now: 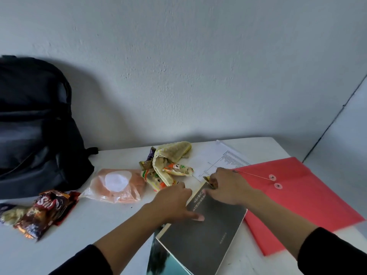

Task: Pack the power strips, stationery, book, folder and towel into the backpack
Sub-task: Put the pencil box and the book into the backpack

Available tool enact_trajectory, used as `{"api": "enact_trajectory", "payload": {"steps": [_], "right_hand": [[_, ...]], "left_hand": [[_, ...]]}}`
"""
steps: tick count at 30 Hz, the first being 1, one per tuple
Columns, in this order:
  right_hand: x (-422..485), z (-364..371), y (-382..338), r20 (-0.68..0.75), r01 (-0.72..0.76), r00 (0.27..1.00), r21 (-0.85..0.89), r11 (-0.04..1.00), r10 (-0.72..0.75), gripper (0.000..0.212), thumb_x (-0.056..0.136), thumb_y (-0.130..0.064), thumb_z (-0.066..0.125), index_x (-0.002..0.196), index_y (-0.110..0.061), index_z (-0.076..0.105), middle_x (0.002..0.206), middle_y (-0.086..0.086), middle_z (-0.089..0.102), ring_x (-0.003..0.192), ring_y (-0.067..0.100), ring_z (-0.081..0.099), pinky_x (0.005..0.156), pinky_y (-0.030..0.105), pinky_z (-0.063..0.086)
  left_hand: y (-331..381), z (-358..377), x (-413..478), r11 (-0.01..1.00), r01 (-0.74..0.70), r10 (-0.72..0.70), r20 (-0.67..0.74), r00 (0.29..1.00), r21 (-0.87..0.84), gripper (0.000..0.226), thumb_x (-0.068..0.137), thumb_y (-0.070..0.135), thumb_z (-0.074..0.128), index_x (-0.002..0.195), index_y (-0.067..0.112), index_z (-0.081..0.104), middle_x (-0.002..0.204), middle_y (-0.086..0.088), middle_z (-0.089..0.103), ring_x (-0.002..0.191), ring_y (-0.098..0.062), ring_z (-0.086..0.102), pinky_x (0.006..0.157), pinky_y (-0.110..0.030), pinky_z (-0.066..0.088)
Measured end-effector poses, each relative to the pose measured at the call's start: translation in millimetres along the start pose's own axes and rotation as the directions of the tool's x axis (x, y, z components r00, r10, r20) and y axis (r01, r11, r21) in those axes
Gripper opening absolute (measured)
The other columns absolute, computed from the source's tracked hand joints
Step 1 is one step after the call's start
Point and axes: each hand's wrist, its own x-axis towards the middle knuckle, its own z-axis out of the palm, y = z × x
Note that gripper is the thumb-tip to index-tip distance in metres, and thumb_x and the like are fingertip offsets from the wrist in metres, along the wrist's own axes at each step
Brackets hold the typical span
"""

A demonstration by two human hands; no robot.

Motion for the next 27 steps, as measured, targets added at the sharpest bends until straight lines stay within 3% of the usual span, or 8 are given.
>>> {"api": "enact_trajectory", "payload": {"steps": [3,8,11,13,15,19,23,27], "right_hand": [[-5.1,7.4,-0.2,0.003,0.062,0.998,-0.148,0.987,-0.063,0.051,0.083,-0.062,0.064,0.111,-0.02,0.064,0.116,0.001,0.05,0.116,0.022,0.047,0.097,0.039,0.042],[-12.3,20.3,16.0,-0.094,0.133,0.988,0.072,0.989,-0.126,0.056,0.083,-0.058,0.069,0.124,-0.021,0.061,0.125,-0.002,0.047,0.124,0.023,0.042,0.107,0.042,0.036],[-18.6,5.5,23.3,-0.292,0.249,0.946,0.387,0.888,-0.138,0.03,0.088,-0.042,0.074,0.106,-0.019,0.069,0.11,-0.009,0.058,0.105,0.017,0.054,0.097,0.043,0.047],[-22.8,-14.8,20.2,-0.272,0.274,0.954,0.611,0.743,-0.128,0.011,0.096,-0.028,0.07,0.094,-0.017,0.068,0.095,-0.004,0.065,0.088,0.018,0.062,0.088,0.043,0.053],[-26.8,-37.9,8.8,-0.27,0.298,0.951,0.685,0.665,-0.147,0.013,0.099,-0.028,0.065,0.09,-0.02,0.065,0.09,0.003,0.067,0.082,0.016,0.062,0.082,0.041,0.05],[-32.9,-83.3,-12.5,-0.252,0.288,0.957,0.87,0.401,-0.142,0.021,0.092,-0.027,0.075,0.095,-0.007,0.069,0.083,0.02,0.065,0.074,0.023,0.059,0.067,0.031,0.044],[-26.4,-88.8,-33.3,-0.151,0.185,0.953,0.977,0.109,-0.262,0.032,0.079,-0.032,0.084,0.101,-0.01,0.074,0.094,0.012,0.07,0.082,0.023,0.066,0.069,0.031,0.049],[-8.8,-48.4,-77.5,-0.067,0.08,0.946,0.997,0.025,-0.318,0.06,0.077,-0.044,0.085,0.12,-0.005,0.071,0.119,0.026,0.069,0.098,0.031,0.07,0.082,0.041,0.058]], "left_hand": [[8.2,-5.2,6.7,1.0,0.007,-0.007,0.053,0.999,0.003,0.067,0.079,0.062,0.077,0.117,0.012,0.056,0.115,-0.007,0.056,0.095,-0.019,0.049,0.076,-0.035,0.042],[2.7,-8.1,4.5,0.948,0.061,-0.019,0.137,0.99,-0.312,0.064,0.078,0.043,0.087,0.124,0.019,0.049,0.127,-0.002,0.062,0.108,-0.019,0.058,0.089,-0.035,0.051],[-2.2,-23.8,-8.7,0.82,0.049,0.075,0.193,0.978,-0.57,0.052,0.088,0.031,0.081,0.127,0.034,0.046,0.12,0.012,0.066,0.105,-0.004,0.065,0.091,-0.025,0.057],[-3.0,-40.1,-19.0,0.752,0.043,0.105,0.184,0.977,-0.657,0.061,0.093,0.028,0.076,0.136,0.044,0.036,0.116,0.021,0.06,0.102,0.003,0.061,0.085,-0.011,0.051],[-7.9,-55.5,-29.1,0.679,-0.005,0.123,0.107,0.987,-0.734,0.068,0.092,0.029,0.075,0.14,0.047,0.03,0.116,0.024,0.058,0.1,0.006,0.063,0.086,-0.01,0.05],[-27.4,-82.8,-52.3,0.629,-0.162,0.114,-0.115,0.987,-0.761,0.07,0.083,0.045,0.083,0.142,0.038,0.045,0.118,0.005,0.074,0.106,-0.018,0.072,0.095,-0.046,0.058],[-58.9,-105.5,-87.3,0.52,-0.275,-0.001,-0.323,0.946,-0.808,0.042,0.091,0.016,0.077,0.122,0.014,0.048,0.1,-0.019,0.075,0.087,-0.032,0.07,0.08,-0.054,0.058],[-87.9,-124.3,-119.5,0.407,-0.362,-0.233,-0.479,0.847,-0.839,0.04,0.084,0.008,0.073,0.116,0.011,0.049,0.1,-0.026,0.075,0.09,-0.041,0.074,0.082,-0.049,0.064]]}}
